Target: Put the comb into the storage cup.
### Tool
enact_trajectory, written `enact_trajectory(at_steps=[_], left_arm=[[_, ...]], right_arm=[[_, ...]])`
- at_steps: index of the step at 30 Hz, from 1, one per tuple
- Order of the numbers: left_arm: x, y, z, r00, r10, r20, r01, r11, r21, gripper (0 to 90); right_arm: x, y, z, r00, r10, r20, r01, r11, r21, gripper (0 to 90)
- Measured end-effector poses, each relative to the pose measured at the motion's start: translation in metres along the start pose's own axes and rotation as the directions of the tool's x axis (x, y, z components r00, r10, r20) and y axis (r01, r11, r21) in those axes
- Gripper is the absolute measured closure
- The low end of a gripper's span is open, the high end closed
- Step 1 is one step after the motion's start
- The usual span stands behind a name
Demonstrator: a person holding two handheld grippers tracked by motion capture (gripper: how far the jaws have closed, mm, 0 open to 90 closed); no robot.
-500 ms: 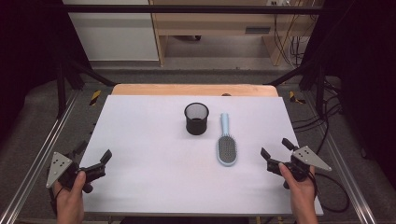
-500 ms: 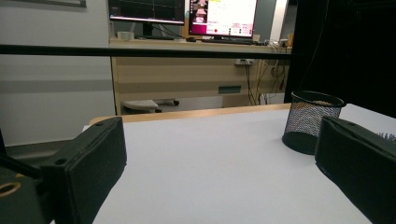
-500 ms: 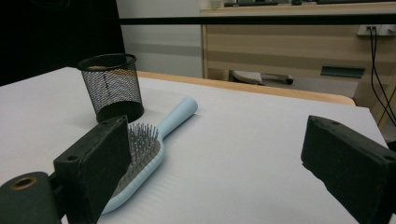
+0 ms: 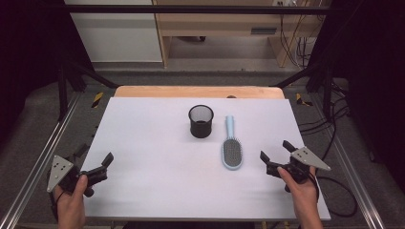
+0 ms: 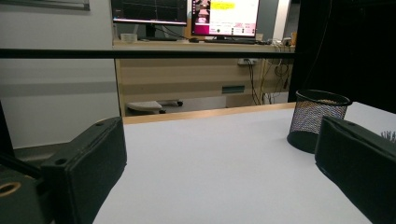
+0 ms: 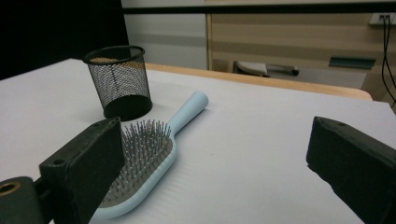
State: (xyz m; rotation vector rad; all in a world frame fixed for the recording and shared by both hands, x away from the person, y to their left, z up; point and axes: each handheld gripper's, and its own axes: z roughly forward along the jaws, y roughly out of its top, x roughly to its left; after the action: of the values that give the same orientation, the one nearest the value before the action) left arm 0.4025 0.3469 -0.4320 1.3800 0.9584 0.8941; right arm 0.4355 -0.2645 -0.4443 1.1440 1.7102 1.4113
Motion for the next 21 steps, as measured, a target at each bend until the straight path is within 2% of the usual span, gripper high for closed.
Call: enact_trajectory(at_steps=[2, 5, 6, 7, 8, 9, 13, 15, 17, 18, 21], left_arm=[[0.000, 0.000, 0.000, 1.0000, -0.001, -0.001, 0.001, 1.0000, 0.000, 2.2], [0.001, 0.000, -0.001, 1.0000, 0.000, -0.003, 0.000, 1.0000, -0.002, 2.2], [0.001, 0.000, -0.001, 1.0000, 0.000, -0.004, 0.000, 1.0000, -0.001, 2.2], [0.001, 0.000, -0.001, 1.0000, 0.000, -0.004, 0.000, 1.0000, 0.000, 2.2], [0.002, 0.000, -0.001, 1.0000, -0.001, -0.006, 0.001, 1.0000, 0.000, 2.2], [0.002, 0.000, -0.001, 1.0000, -0.003, -0.007, 0.003, 1.0000, 0.000, 2.2], [0.002, 0.000, -0.001, 1.0000, -0.003, -0.007, 0.003, 1.0000, 0.000, 2.3], [0.002, 0.000, -0.001, 1.0000, -0.004, -0.006, 0.004, 1.0000, 0.000, 2.2], [0.002, 0.000, -0.001, 1.0000, -0.003, -0.005, 0.003, 1.0000, 0.002, 2.2], [0.002, 0.000, -0.001, 1.0000, -0.005, -0.005, 0.005, 1.0000, 0.001, 2.2], [0.002, 0.000, 0.000, 1.0000, -0.005, -0.004, 0.005, 1.0000, 0.002, 2.3]], right_arm=[[0.006, 0.010, 0.010, 1.0000, -0.006, -0.005, 0.006, 0.999, 0.038, 5.1], [0.009, 0.017, 0.018, 0.9998, -0.010, -0.020, 0.011, 0.999, 0.053, 5.2], [0.011, 0.026, 0.027, 0.9991, -0.028, -0.032, 0.030, 0.997, 0.078, 5.2], [0.011, 0.026, 0.027, 0.9991, -0.028, -0.032, 0.030, 0.997, 0.078, 5.2], [0.011, 0.033, 0.036, 0.9989, -0.029, -0.037, 0.033, 0.994, 0.101, 5.5], [0.011, 0.033, 0.036, 0.9989, -0.029, -0.037, 0.033, 0.994, 0.101, 5.5], [0.012, 0.047, 0.054, 0.9983, -0.040, -0.042, 0.045, 0.989, 0.140, 7.5], [0.013, 0.058, 0.069, 0.9969, -0.063, -0.048, 0.070, 0.983, 0.171, 9.0], [0.014, 0.060, 0.073, 0.9966, -0.067, -0.049, 0.075, 0.981, 0.176, 9.7], [0.014, 0.065, 0.082, 0.9950, -0.085, -0.052, 0.093, 0.977, 0.189, 11.1], [0.015, 0.070, 0.091, 0.9938, -0.098, -0.052, 0.107, 0.973, 0.206, 14.9]])
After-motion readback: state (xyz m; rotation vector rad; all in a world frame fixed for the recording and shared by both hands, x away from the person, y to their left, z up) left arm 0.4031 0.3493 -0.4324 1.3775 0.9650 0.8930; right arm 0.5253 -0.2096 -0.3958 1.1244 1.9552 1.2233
